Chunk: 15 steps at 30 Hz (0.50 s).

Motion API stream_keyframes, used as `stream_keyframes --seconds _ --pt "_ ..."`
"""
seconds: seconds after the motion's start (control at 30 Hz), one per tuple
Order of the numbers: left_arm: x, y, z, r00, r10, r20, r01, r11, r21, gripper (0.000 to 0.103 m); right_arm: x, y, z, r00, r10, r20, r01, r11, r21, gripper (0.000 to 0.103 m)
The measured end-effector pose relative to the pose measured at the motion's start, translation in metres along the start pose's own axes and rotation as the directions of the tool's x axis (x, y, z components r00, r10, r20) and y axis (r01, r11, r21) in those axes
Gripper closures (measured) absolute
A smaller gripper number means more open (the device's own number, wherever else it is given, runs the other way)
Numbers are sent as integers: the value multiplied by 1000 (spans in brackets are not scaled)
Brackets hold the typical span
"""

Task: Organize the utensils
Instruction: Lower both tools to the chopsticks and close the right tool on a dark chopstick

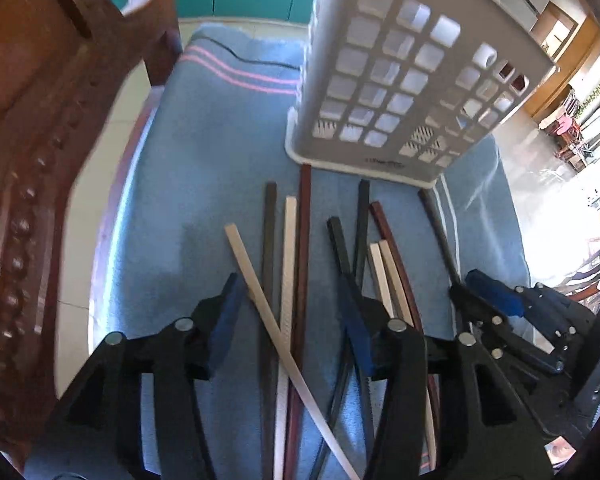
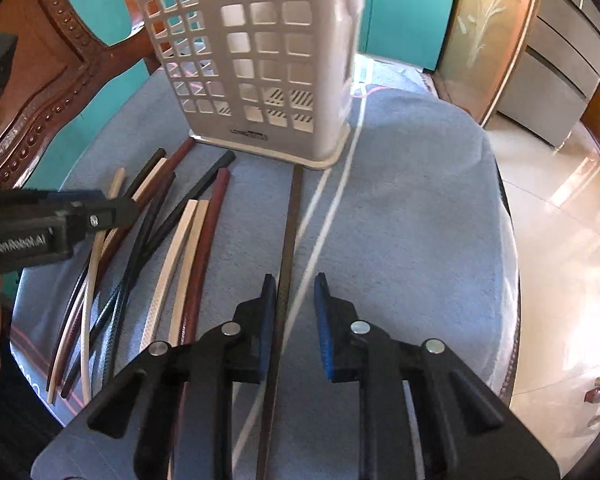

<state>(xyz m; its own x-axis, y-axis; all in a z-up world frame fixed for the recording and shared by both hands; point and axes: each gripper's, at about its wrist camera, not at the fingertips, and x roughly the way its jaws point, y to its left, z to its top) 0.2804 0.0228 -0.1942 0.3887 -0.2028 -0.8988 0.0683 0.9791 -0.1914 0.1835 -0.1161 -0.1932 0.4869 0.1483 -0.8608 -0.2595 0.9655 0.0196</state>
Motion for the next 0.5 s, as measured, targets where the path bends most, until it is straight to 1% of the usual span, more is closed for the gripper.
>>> stream_keyframes --seconds 0.1,0.17,0.23,0.43,0.5 --pt "7 -2 -6 1000 -24 -13 24 1000 6 52 -3 -11 0 1000 -5 4 5 1000 17 83" --pt "12 -4 -9 999 -25 -22 25 999 22 53 -5 -17 -2 1000 -14 5 14 1000 20 83" --pt "14 -7 -11 1000 -16 -14 17 999 39 53 -3 -22 -1 1000 -15 -1 15 1000 22 83" --pt "10 -23 -21 997 -79 -14 80 995 62 53 1 -28 -1 1000 -26 -8 26 999 21 83" --pt "10 -31 -25 997 -82 -11 82 994 78 53 2 -30 -1 1000 -25 -8 26 999 27 83"
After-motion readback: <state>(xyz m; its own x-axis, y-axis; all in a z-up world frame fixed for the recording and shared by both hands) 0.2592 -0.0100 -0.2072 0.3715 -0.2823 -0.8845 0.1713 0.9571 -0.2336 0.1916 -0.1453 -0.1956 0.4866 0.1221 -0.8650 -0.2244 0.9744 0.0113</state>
